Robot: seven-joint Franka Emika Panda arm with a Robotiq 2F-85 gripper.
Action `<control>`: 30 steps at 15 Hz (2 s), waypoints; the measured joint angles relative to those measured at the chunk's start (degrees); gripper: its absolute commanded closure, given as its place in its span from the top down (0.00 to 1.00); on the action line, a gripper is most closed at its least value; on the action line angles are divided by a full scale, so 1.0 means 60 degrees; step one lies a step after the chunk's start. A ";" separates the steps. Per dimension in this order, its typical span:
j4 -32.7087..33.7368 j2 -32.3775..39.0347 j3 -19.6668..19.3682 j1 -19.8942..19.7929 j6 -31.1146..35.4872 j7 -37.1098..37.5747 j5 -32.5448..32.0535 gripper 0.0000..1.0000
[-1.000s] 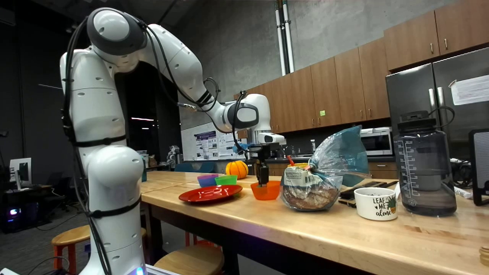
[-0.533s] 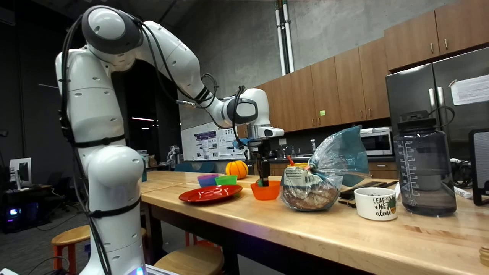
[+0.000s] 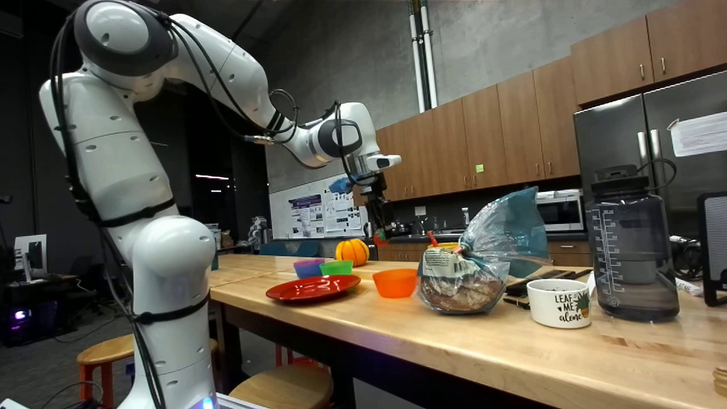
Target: Remove the strawberry from the orange bowl
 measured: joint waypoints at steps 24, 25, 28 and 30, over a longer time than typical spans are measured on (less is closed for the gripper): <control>-0.0599 0.2809 0.0440 0.1374 0.4237 -0.2939 0.1341 0.96; -0.0600 0.2764 0.0433 0.1374 0.4210 -0.2946 0.1341 0.99; -0.0612 0.2445 0.0398 0.1374 0.3901 -0.3158 0.1346 1.00; -0.0633 0.2069 0.0394 0.1379 0.3421 -0.3423 0.1453 1.00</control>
